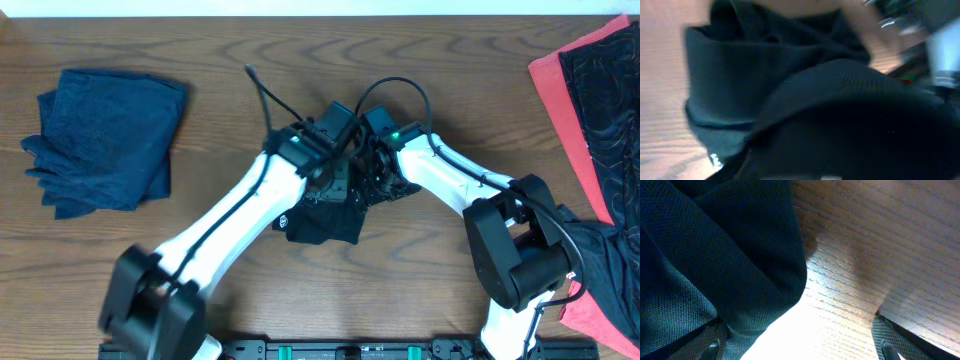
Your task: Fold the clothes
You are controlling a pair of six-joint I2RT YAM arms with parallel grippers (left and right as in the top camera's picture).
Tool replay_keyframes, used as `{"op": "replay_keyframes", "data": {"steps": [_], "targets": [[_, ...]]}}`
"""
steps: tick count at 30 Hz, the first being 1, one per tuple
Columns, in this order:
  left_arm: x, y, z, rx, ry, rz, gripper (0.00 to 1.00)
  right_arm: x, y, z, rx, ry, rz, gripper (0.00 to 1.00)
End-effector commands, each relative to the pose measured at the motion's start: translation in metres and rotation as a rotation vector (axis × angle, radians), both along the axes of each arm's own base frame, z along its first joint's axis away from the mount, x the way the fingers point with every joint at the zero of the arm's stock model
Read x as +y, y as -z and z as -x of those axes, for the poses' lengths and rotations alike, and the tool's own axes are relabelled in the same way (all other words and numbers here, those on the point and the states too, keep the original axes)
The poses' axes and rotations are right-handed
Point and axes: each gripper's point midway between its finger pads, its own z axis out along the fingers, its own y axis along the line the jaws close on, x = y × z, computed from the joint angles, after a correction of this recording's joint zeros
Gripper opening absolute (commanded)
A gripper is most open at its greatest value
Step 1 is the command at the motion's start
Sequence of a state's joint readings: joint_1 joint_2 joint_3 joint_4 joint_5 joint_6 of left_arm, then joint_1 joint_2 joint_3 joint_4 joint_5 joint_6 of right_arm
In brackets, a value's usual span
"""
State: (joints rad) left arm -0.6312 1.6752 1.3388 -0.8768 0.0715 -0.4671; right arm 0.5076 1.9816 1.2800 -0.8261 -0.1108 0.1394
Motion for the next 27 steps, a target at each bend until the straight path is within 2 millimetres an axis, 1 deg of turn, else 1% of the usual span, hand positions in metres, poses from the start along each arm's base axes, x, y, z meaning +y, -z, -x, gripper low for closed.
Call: {"op": "replay_keyframes", "data": {"steps": [1,3,5,6,8,10,11,12,14,16,17,18,20,23,25,27], "targets": [[-0.001,-0.061,-0.011,-0.169,0.033,0.078,0.54,-0.009,0.033,0.028,0.112,-0.029,0.062,0.93],[0.009,-0.080,-0.012,-0.229,0.031,0.080,0.54,-0.010,0.033,0.028,0.112,-0.027,0.062,0.95],[0.029,-0.095,-0.018,-0.293,-0.021,0.044,0.54,-0.011,0.032,0.027,0.114,-0.014,0.063,0.96],[0.042,-0.102,-0.023,-0.327,-0.056,0.020,0.55,-0.012,0.029,0.026,0.115,-0.003,0.063,0.96],[0.064,-0.108,-0.032,-0.359,-0.120,-0.012,0.55,-0.016,0.019,0.021,0.106,0.028,0.068,0.96],[0.081,-0.106,-0.039,-0.353,-0.173,-0.021,0.55,-0.019,0.003,0.012,0.075,0.064,0.059,0.97],[0.092,-0.102,-0.044,-0.339,-0.204,-0.028,0.55,-0.020,-0.012,0.004,0.044,0.076,0.042,0.98],[0.098,-0.097,-0.046,-0.325,-0.220,-0.032,0.55,-0.020,-0.021,0.000,0.022,0.083,0.029,0.97],[0.108,-0.085,-0.050,-0.280,-0.250,-0.026,0.55,-0.021,-0.047,-0.011,-0.039,0.099,-0.006,0.98],[0.117,-0.065,-0.052,-0.214,-0.276,-0.027,0.55,-0.018,-0.083,-0.020,-0.114,0.076,-0.071,0.98],[0.119,-0.057,-0.052,-0.185,-0.283,-0.031,0.54,-0.017,-0.094,-0.021,-0.134,0.068,-0.093,0.98],[0.121,-0.047,-0.051,-0.141,-0.288,-0.026,0.54,-0.016,-0.110,-0.023,-0.162,0.068,-0.121,0.98],[0.113,-0.027,-0.048,-0.047,-0.278,0.015,0.53,-0.013,-0.136,-0.025,-0.210,0.068,-0.184,0.99],[0.096,0.000,-0.043,0.074,-0.251,0.073,0.53,0.006,-0.174,-0.023,-0.259,0.017,-0.343,0.99],[0.090,0.014,-0.040,0.130,-0.242,0.084,0.53,0.017,-0.190,-0.021,-0.276,-0.014,-0.427,0.99],[0.080,0.028,-0.035,0.201,-0.233,0.119,0.53,0.020,-0.195,-0.021,-0.284,-0.020,-0.451,0.99]]}}
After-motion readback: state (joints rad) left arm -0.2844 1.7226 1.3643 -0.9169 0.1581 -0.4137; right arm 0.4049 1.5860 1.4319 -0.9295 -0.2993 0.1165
